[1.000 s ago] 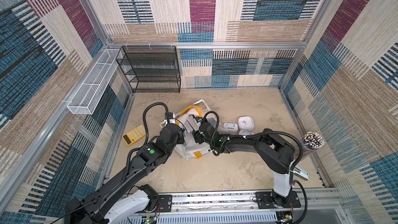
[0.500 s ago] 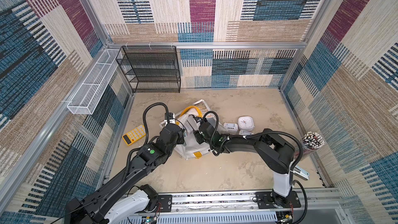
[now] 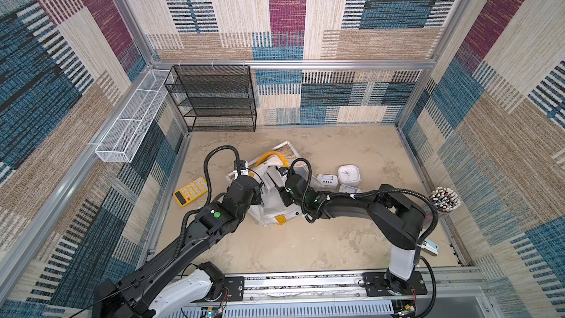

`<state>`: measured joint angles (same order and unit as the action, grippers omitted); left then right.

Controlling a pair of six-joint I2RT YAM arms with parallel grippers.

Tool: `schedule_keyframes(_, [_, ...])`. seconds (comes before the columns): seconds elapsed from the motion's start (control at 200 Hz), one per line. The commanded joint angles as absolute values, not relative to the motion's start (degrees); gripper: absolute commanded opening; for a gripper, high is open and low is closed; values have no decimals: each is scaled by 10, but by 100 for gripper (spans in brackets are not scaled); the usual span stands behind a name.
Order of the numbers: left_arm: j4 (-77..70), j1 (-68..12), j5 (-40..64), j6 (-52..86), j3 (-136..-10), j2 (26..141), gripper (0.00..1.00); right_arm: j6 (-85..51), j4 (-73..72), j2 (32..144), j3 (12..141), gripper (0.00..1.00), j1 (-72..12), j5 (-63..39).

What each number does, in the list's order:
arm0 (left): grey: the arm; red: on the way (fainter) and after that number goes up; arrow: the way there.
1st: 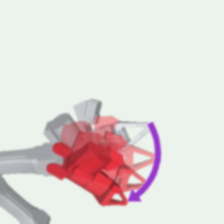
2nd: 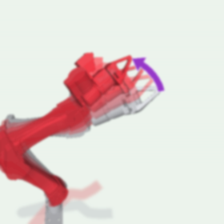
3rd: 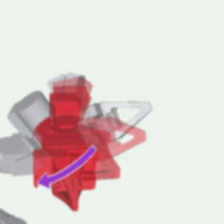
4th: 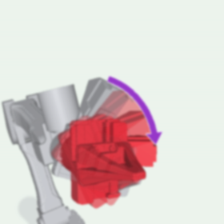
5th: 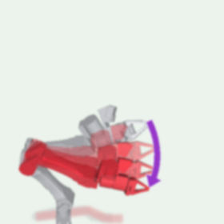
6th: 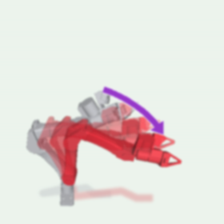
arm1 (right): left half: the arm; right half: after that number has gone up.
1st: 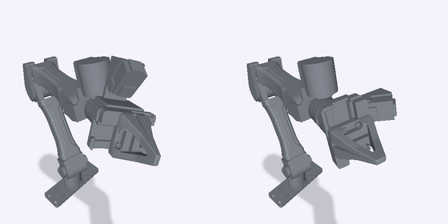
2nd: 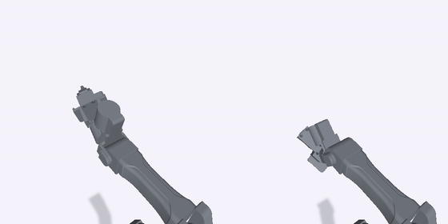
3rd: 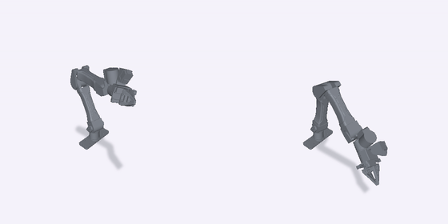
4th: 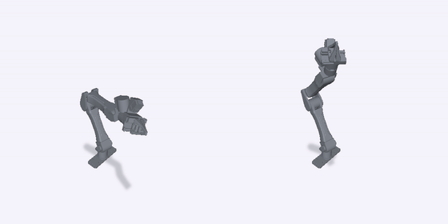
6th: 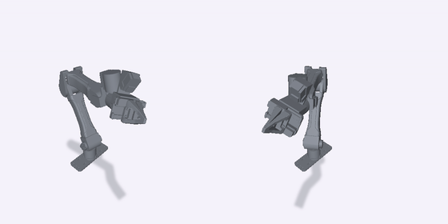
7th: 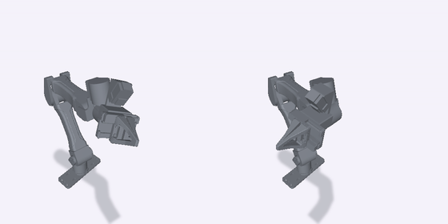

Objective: Take the alarm clock out of the canvas bag
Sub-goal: Pick up the alarm from the canvas bag.

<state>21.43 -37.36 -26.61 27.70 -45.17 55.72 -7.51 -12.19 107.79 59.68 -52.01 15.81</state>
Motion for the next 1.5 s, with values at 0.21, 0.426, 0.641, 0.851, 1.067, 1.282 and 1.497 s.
schedule_keyframes(0.21, [232,-373,-285,295,-456,561,0,-86,-123,1048,576,32,-519,154])
schedule_keyframes(0.426, [235,-373,-286,298,-456,565,0,-94,-119,1019,554,30,-520,150])
schedule_keyframes(0.641, [235,-373,-286,299,-459,567,0,-96,-117,991,532,29,-521,138])
schedule_keyframes(0.851, [237,-373,-286,301,-458,568,0,-96,-118,954,502,29,-522,130])
schedule_keyframes(1.067, [237,-373,-286,303,-459,571,0,-95,-127,916,475,29,-523,120])
schedule_keyframes(1.282, [242,-373,-289,303,-460,570,0,-86,-146,872,440,28,-524,107])
schedule_keyframes(1.497, [241,-373,-288,304,-459,572,0,-81,-153,828,409,28,-523,103])
